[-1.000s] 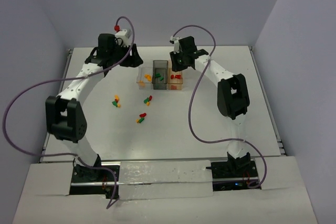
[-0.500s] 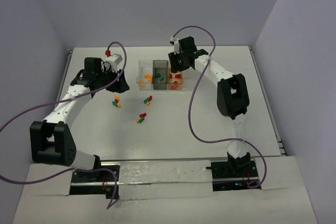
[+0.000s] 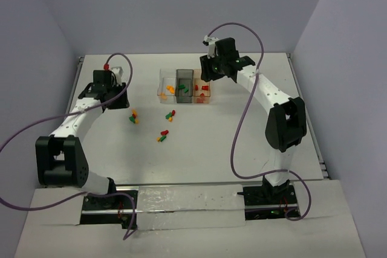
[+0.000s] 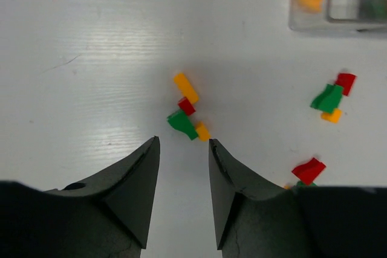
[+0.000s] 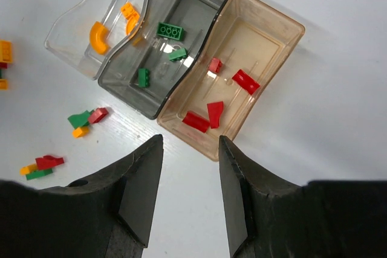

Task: Sort the legos into containers by color

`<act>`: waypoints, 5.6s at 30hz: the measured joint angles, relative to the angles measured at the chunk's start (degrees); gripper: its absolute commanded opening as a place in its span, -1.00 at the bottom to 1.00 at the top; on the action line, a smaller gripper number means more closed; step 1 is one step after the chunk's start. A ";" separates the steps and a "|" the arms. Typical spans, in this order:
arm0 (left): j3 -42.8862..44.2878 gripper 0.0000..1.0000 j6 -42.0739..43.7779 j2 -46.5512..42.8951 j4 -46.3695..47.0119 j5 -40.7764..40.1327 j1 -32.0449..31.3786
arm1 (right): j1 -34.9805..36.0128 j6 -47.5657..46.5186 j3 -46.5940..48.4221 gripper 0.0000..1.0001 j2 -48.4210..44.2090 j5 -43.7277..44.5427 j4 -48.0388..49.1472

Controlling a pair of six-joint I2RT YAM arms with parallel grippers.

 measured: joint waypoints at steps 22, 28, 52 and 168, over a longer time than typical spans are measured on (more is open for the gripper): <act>13.12 0.01 -16.70 20.92 -4.37 -10.04 -2.76 | 0.02 0.35 -4.49 -0.01 -1.95 -0.17 -0.31; 13.51 -0.06 -18.31 23.94 -5.12 -10.00 -4.35 | 0.00 0.37 -4.93 -0.01 -1.97 -0.16 -0.30; 15.33 -1.00 -19.79 27.02 -6.46 -9.48 -4.48 | 0.00 0.36 -7.38 -0.02 -3.43 -2.70 -0.21; 26.70 -1.00 -45.07 5.50 -4.54 4.87 -18.36 | 13.86 23.72 -8.54 -1.00 -4.88 -14.92 21.82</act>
